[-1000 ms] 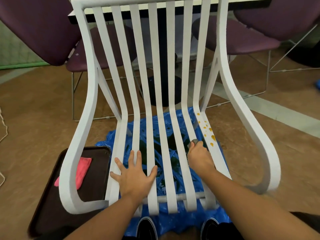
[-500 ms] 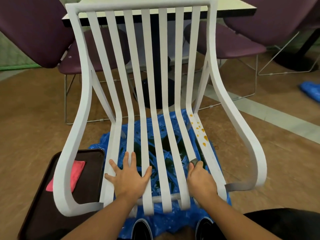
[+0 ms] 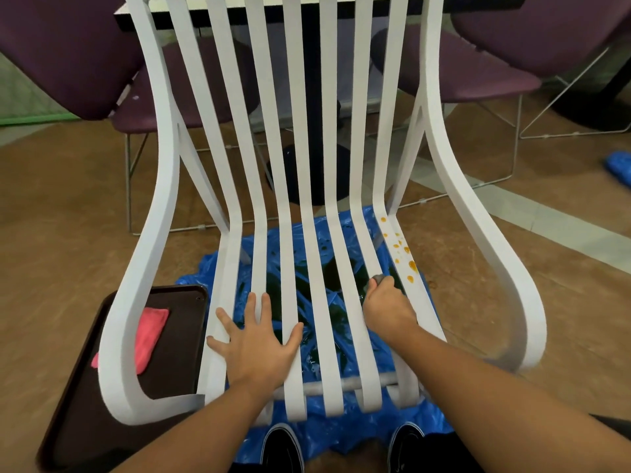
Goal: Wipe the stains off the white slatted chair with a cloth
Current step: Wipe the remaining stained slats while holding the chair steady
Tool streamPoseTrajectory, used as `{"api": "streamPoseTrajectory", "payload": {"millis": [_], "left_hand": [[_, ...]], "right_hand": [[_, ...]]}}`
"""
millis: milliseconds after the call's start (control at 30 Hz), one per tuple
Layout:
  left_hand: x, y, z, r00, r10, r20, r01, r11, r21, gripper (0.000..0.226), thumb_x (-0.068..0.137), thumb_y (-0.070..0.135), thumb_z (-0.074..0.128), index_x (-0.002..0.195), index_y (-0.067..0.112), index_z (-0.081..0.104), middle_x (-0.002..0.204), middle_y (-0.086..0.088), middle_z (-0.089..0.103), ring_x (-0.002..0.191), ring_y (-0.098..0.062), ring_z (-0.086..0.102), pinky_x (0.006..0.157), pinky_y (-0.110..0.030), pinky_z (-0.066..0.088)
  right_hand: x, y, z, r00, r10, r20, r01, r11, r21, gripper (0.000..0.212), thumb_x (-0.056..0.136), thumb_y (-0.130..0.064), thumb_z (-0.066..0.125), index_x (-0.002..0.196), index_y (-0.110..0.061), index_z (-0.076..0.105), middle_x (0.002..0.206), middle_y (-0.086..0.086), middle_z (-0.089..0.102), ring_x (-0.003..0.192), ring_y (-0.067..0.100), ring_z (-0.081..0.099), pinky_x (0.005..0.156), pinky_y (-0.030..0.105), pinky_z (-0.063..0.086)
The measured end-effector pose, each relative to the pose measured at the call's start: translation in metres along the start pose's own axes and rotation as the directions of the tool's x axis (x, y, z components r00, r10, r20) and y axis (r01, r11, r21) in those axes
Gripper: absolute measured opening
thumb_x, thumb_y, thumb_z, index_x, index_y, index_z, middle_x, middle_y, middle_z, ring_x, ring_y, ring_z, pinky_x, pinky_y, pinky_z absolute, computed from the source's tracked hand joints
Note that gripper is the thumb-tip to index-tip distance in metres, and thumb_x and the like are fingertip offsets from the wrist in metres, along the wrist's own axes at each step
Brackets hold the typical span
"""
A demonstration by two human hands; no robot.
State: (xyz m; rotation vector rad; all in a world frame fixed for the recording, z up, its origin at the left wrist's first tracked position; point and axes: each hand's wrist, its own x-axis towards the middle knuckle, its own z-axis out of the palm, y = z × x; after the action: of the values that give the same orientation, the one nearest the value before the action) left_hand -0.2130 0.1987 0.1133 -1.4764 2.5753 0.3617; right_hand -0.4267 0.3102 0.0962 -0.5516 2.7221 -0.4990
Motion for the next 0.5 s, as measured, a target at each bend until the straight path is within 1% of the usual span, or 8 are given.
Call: {"api": "streamPoseTrajectory", "payload": {"millis": [67, 167, 267, 367, 433, 500], "left_hand": [[0.001, -0.001, 0.0, 1.0, -0.001, 0.0, 0.001, 1.0, 0.001, 0.095, 0.084, 0.087, 0.017, 0.162, 0.036, 0.0, 0.17, 0.008, -0.003, 0.151, -0.048, -0.01, 0.111, -0.075, 0.014], [0.003, -0.002, 0.001, 1.0, 0.003, 0.005, -0.003, 1.0, -0.008, 0.095, 0.084, 0.087, 0.017, 0.162, 0.035, 0.0, 0.17, 0.009, -0.004, 0.151, -0.047, -0.011, 0.111, -0.075, 0.014], [0.002, -0.002, 0.002, 1.0, 0.007, 0.006, -0.007, 1.0, -0.011, 0.095, 0.083, 0.088, 0.017, 0.162, 0.035, 0.0, 0.17, 0.009, -0.005, 0.151, -0.047, -0.012, 0.111, -0.075, 0.014], [0.003, -0.003, 0.003, 1.0, 0.005, 0.012, -0.005, 1.0, 0.002, 0.096, 0.083, 0.088, 0.014, 0.161, 0.036, -0.002, 0.17, 0.009, -0.007, 0.151, -0.047, -0.013, 0.111, -0.075, 0.014], [0.002, -0.002, 0.003, 1.0, 0.002, 0.02, -0.003, 1.0, 0.013, 0.095, 0.083, 0.088, 0.013, 0.161, 0.036, -0.004, 0.17, 0.009, -0.009, 0.151, -0.048, -0.014, 0.111, -0.074, 0.014], [0.002, -0.002, 0.003, 1.0, 0.0, 0.025, -0.001, 1.0, 0.014, 0.095, 0.083, 0.088, 0.012, 0.161, 0.037, -0.007, 0.169, 0.01, -0.011, 0.151, -0.047, -0.015, 0.112, -0.074, 0.014]], "right_hand": [[0.013, -0.01, -0.002, 1.0, 0.021, 0.013, -0.021, 0.999, 0.034, 0.027, 0.106, -0.04, 0.025, 0.101, -0.017, 0.037, 0.095, 0.011, 0.065, 0.091, 0.034, 0.067, 0.069, 0.036, 0.046], [0.033, -0.022, -0.004, 1.0, 0.015, 0.027, -0.016, 1.0, 0.027, 0.026, 0.107, -0.04, 0.025, 0.1, -0.016, 0.033, 0.104, 0.015, 0.065, 0.096, 0.036, 0.066, 0.07, 0.037, 0.044], [0.057, -0.03, -0.002, 0.999, 0.015, 0.042, -0.015, 1.0, 0.006, 0.032, 0.107, -0.04, 0.026, 0.109, -0.011, 0.038, 0.109, 0.017, 0.063, 0.1, 0.036, 0.064, 0.072, 0.039, 0.045], [0.083, -0.044, -0.004, 0.995, 0.042, 0.094, -0.042, 0.999, -0.002, 0.04, 0.106, -0.042, 0.027, 0.122, -0.008, 0.039, 0.119, 0.018, 0.06, 0.109, 0.036, 0.061, 0.083, 0.043, 0.047], [0.099, -0.053, -0.005, 0.988, 0.08, 0.136, -0.08, 0.997, -0.006, 0.041, 0.106, -0.044, 0.027, 0.125, -0.009, 0.038, 0.123, 0.017, 0.057, 0.115, 0.036, 0.058, 0.088, 0.044, 0.046], [0.116, -0.061, -0.005, 0.983, 0.098, 0.157, -0.103, 0.994, 0.026, 0.039, 0.105, -0.044, 0.029, 0.124, -0.011, 0.037, 0.121, 0.015, 0.055, 0.116, 0.035, 0.056, 0.086, 0.044, 0.044]]}}
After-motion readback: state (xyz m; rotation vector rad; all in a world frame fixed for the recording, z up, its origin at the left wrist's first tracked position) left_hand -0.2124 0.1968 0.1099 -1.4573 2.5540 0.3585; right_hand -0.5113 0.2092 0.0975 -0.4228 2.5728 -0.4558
